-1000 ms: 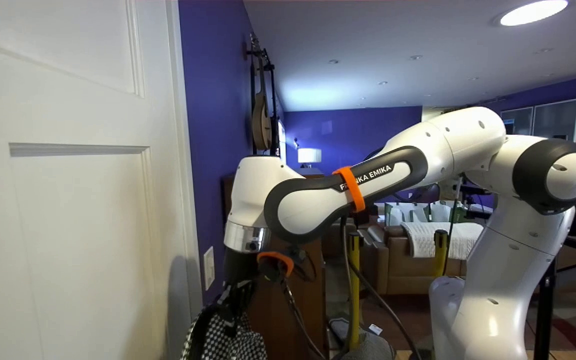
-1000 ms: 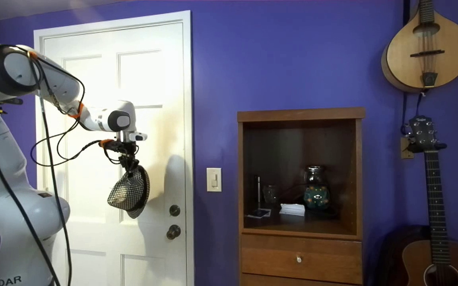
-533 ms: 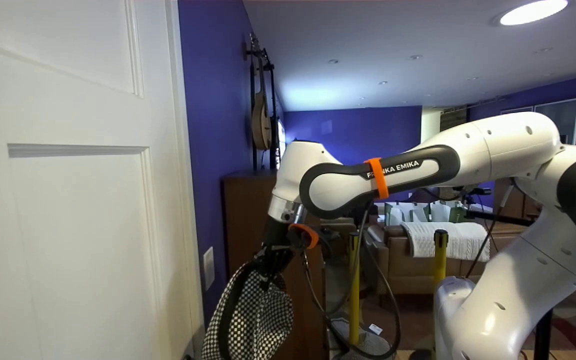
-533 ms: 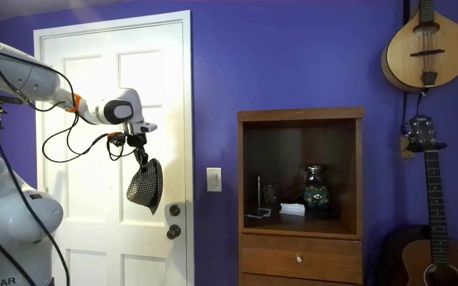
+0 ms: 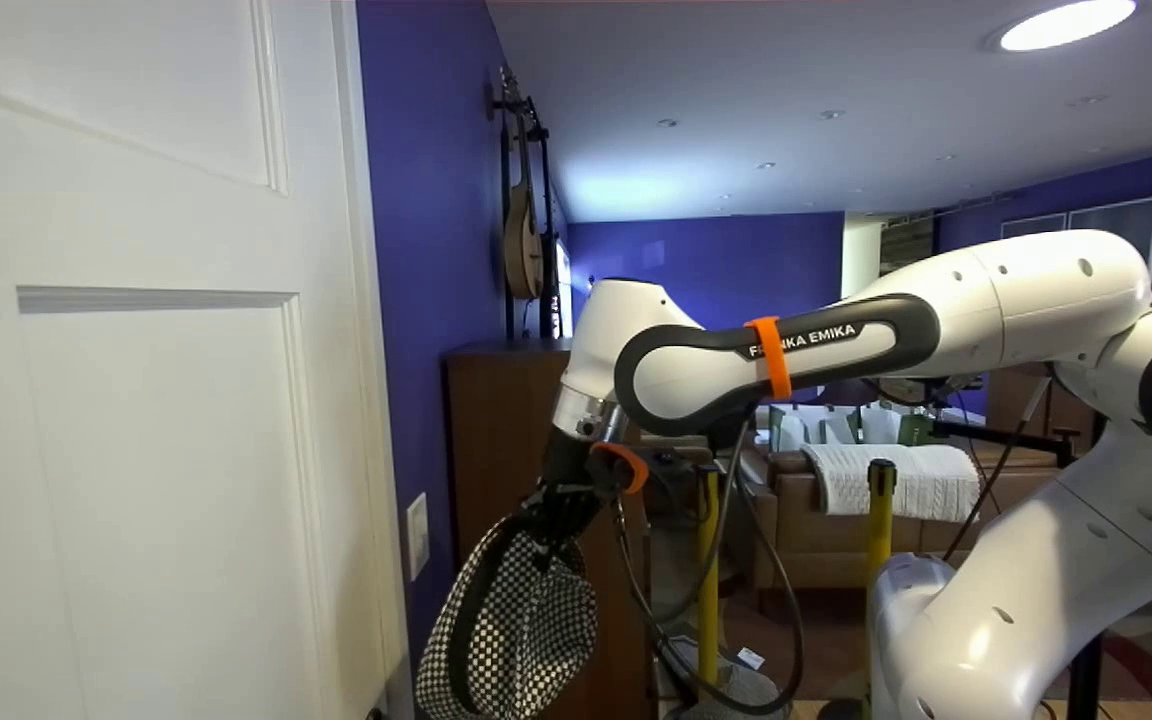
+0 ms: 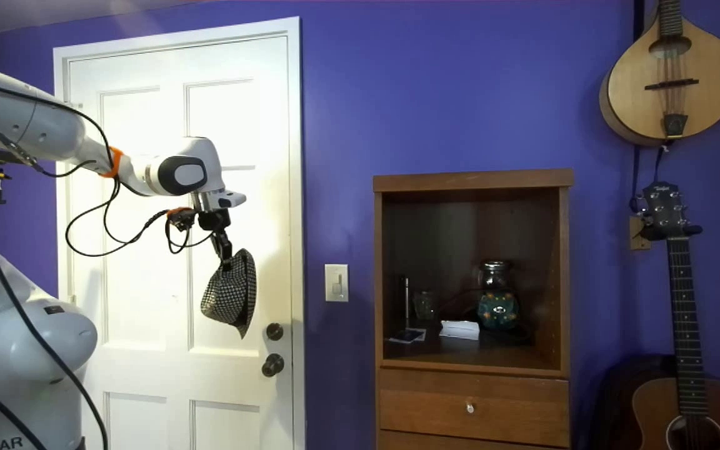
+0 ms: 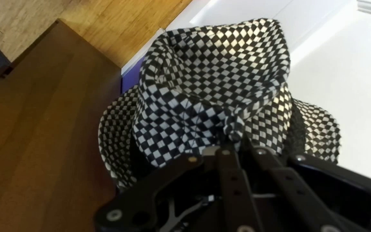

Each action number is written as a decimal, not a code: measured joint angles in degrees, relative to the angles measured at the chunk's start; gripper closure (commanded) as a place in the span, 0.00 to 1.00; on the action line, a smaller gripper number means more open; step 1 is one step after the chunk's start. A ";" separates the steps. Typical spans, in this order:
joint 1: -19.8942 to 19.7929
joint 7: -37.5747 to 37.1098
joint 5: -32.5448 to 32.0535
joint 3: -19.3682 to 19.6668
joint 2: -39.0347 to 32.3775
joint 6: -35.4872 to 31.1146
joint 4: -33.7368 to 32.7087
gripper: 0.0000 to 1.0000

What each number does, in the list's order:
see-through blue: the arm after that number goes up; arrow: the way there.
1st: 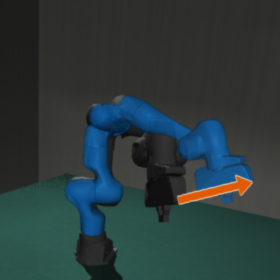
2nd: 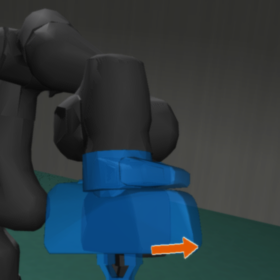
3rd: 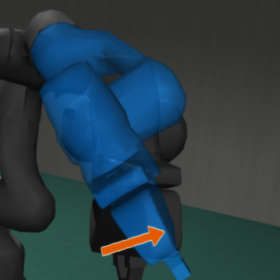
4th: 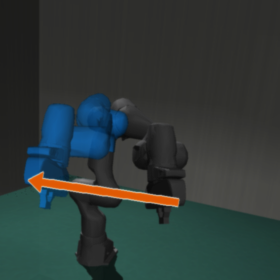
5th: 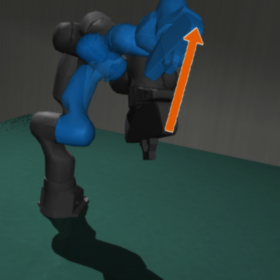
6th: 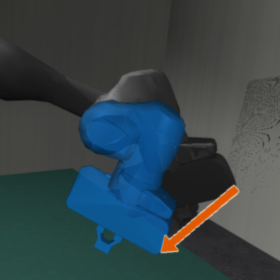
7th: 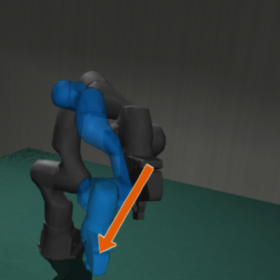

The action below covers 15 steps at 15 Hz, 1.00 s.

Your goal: Put the hat on top of the cabinet

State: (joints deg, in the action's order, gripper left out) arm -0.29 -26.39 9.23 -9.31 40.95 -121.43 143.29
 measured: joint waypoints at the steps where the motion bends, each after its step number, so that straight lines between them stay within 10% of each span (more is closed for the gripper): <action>1: -1.49 -0.93 -0.13 0.14 0.03 -0.17 -0.05 0.98; 8: -14.16 -2.63 -1.69 6.58 0.25 -4.88 -4.32 0.98; 15: -17.96 -3.47 -1.73 8.80 -1.07 -13.95 -8.25 0.93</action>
State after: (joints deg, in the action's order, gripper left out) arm -18.25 -29.86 7.51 -0.51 39.88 -135.38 135.04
